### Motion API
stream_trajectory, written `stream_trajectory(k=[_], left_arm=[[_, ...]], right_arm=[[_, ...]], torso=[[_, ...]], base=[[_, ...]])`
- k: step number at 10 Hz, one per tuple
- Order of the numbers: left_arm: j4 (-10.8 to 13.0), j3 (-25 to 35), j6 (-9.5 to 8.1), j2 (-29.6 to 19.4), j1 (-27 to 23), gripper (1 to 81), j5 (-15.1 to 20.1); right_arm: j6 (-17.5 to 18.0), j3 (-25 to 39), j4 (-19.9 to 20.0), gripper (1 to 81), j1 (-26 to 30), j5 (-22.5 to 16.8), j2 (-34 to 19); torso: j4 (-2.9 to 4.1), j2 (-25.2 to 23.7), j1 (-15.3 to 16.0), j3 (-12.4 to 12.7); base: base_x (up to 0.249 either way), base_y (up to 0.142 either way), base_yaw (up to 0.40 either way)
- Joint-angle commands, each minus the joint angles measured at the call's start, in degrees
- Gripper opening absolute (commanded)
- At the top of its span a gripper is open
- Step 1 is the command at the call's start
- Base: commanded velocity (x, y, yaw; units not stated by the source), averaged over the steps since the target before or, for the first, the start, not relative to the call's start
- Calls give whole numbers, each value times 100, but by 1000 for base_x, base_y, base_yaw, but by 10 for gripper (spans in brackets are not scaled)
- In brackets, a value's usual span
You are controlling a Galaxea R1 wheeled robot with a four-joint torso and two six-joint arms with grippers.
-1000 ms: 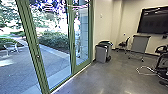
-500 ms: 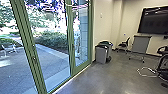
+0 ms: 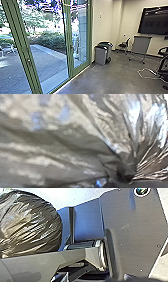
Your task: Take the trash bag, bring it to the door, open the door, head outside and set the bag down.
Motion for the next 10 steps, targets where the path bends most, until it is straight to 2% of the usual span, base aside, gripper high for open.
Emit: stream_trajectory(k=[1,5,10], left_arm=[[134,2,25,12,-297,10,307],[143,2,25,20,-297,10,307],[143,2,25,12,-297,10,307]], right_arm=[[-30,35,-61,811,230,-307,56],[-30,36,-61,811,230,-307,64],[-30,36,-61,811,239,-307,55]], torso=[[0,0,0,0],[0,0,0,0],[0,-2,-2,0]], base=[[157,-73,0],[158,-73,0],[160,0,0]])
